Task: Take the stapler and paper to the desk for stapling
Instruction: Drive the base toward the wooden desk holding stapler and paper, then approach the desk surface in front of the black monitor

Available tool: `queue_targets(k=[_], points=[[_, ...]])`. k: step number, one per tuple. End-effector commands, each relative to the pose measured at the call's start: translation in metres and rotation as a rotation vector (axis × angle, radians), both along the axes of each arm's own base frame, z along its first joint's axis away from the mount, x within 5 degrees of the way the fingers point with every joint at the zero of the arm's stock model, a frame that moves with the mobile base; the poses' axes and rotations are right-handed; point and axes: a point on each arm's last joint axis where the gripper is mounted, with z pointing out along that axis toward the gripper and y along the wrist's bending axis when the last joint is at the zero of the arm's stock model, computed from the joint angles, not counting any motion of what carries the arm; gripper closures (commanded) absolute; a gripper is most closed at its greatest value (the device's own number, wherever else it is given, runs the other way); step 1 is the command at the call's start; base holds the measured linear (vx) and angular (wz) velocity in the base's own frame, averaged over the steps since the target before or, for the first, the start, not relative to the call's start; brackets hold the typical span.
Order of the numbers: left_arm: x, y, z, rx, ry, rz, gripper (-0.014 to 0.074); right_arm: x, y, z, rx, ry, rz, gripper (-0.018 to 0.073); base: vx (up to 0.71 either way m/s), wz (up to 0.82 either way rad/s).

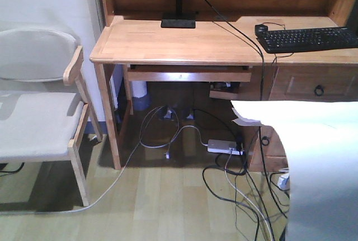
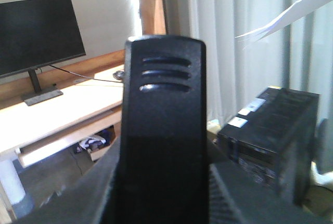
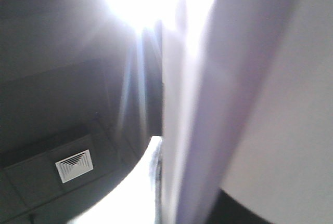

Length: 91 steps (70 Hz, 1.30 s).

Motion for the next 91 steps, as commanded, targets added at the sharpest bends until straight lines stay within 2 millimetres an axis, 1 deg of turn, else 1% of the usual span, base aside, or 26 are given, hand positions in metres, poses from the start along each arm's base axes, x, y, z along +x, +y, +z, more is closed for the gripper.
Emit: queue_targets(k=[1, 91], points=[[-0.0007, 0.0011, 0.0182, -0.09, -0.092, -0.002, 0.0602, -0.0045, -0.0009, 0.01, 0.013, -0.081, -0.007, 0.0562, 0.38, -0.02], [-0.0007, 0.0011, 0.0182, -0.09, -0.092, -0.002, 0.0602, -0.0047, -0.0009, 0.0101, 0.013, -0.083, -0.007, 0.0562, 0.4, -0.01]])
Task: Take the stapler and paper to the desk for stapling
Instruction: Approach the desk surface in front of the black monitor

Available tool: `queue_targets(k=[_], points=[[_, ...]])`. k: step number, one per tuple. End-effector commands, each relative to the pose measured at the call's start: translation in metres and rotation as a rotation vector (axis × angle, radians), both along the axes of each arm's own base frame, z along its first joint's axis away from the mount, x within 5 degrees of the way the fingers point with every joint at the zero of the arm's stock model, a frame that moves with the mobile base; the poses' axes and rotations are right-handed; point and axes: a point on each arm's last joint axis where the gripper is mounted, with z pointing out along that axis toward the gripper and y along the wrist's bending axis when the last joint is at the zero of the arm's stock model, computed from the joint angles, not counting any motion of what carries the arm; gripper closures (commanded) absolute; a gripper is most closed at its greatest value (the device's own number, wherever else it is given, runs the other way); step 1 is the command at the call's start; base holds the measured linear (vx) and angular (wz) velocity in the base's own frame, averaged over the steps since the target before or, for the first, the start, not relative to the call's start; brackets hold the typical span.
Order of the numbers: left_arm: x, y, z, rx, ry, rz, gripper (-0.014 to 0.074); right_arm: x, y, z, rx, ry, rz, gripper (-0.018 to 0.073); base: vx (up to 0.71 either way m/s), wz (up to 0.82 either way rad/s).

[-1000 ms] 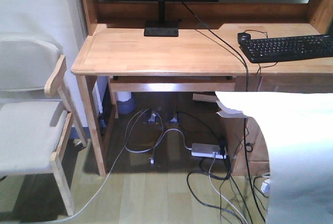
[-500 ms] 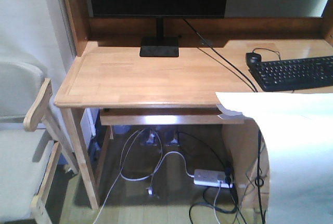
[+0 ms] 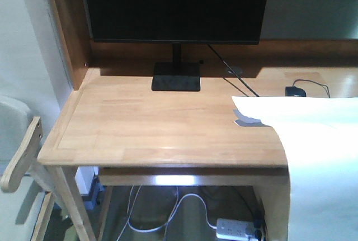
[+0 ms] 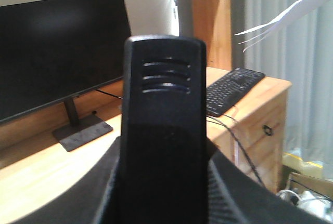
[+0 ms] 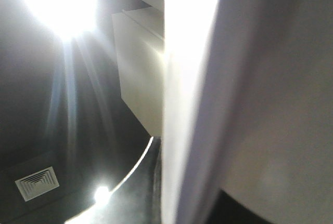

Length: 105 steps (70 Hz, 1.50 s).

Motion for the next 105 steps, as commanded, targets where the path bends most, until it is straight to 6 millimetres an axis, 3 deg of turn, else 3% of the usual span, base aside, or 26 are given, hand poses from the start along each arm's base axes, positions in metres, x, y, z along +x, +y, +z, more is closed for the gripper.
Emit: queue_targets(k=[1, 60, 105], points=[[-0.0006, 0.0012, 0.0182, -0.09, -0.092, -0.002, 0.0602, -0.0047, -0.0009, 0.0101, 0.013, -0.083, -0.007, 0.0562, 0.37, 0.02], [-0.0006, 0.0012, 0.0182, -0.09, -0.092, -0.002, 0.0602, -0.0044, -0.0008, 0.01, 0.012, -0.079, -0.007, 0.0562, 0.31, 0.01], [-0.0006, 0.0012, 0.0182, -0.09, -0.092, -0.002, 0.0602, -0.0044, -0.0008, 0.01, 0.012, -0.079, -0.007, 0.0562, 0.13, -0.01]])
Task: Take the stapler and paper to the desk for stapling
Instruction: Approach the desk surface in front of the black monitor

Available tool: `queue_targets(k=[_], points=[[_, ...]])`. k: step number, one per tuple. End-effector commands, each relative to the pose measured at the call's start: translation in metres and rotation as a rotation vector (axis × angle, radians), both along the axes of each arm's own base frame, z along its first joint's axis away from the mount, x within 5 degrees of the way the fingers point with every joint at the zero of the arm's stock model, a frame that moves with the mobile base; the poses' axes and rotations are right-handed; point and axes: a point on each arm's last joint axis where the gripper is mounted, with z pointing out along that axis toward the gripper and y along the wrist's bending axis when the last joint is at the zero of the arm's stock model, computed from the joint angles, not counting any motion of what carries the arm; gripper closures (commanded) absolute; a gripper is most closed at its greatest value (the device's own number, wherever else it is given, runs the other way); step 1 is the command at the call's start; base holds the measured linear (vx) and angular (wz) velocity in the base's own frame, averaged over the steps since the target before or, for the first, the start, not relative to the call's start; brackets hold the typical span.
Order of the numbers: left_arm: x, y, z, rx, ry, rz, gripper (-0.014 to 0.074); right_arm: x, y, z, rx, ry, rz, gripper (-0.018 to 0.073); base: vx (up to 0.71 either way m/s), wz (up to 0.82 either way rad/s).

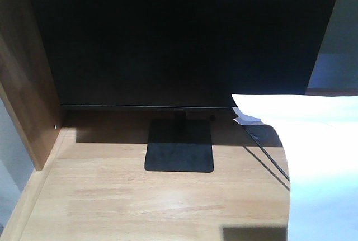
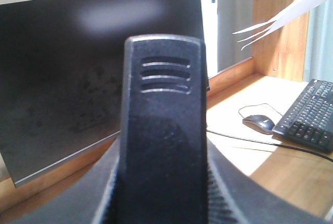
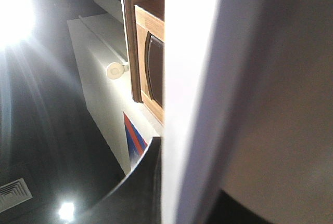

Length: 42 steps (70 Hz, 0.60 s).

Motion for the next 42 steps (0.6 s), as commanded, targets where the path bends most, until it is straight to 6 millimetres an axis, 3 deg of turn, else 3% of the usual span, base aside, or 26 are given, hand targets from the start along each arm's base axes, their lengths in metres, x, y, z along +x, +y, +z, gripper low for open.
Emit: queue_targets(k=[1, 42], points=[[-0.0006, 0.0012, 0.0182, -0.09, -0.092, -0.002, 0.0602, -0.0044, -0.0008, 0.01, 0.012, -0.079, -0.007, 0.0562, 0.03, -0.01], [-0.0006, 0.0012, 0.0182, -0.09, -0.092, -0.002, 0.0602, -0.0044, -0.0008, 0.01, 0.012, -0.079, -0.007, 0.0562, 0.0, 0.0]])
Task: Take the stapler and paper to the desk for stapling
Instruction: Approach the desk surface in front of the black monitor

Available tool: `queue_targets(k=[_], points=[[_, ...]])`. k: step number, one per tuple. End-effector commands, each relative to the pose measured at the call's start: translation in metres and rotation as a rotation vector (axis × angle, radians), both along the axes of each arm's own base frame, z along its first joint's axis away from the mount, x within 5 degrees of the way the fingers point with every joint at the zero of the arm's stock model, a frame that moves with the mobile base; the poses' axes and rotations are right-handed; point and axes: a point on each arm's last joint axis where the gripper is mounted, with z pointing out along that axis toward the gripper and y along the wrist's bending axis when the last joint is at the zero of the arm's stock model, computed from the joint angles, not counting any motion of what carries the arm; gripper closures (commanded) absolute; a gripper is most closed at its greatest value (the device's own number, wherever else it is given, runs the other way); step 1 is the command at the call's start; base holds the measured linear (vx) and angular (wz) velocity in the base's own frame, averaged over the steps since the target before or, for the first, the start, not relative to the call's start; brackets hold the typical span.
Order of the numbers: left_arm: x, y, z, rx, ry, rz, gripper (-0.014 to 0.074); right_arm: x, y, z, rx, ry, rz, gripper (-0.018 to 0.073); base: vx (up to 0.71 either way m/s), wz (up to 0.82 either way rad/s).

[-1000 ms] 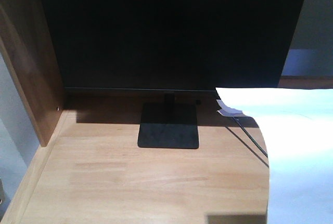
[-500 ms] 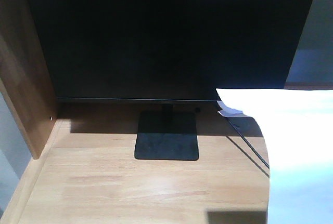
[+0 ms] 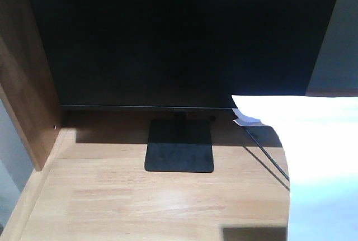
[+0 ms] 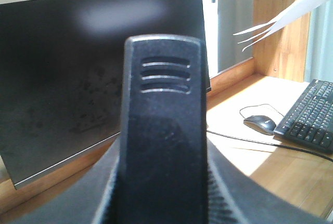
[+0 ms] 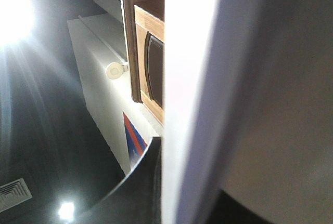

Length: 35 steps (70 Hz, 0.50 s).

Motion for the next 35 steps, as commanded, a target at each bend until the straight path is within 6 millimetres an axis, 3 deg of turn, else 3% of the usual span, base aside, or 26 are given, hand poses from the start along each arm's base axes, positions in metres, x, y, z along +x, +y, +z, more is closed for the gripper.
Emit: queue_targets(k=[1, 35], points=[[-0.0006, 0.0012, 0.0182, -0.09, -0.092, -0.002, 0.0602, -0.0044, -0.0008, 0.01, 0.012, -0.079, -0.007, 0.0562, 0.0, 0.0], [-0.0006, 0.0012, 0.0182, -0.09, -0.092, -0.002, 0.0602, -0.0044, -0.0008, 0.01, 0.012, -0.079, -0.007, 0.0562, 0.0, 0.0]])
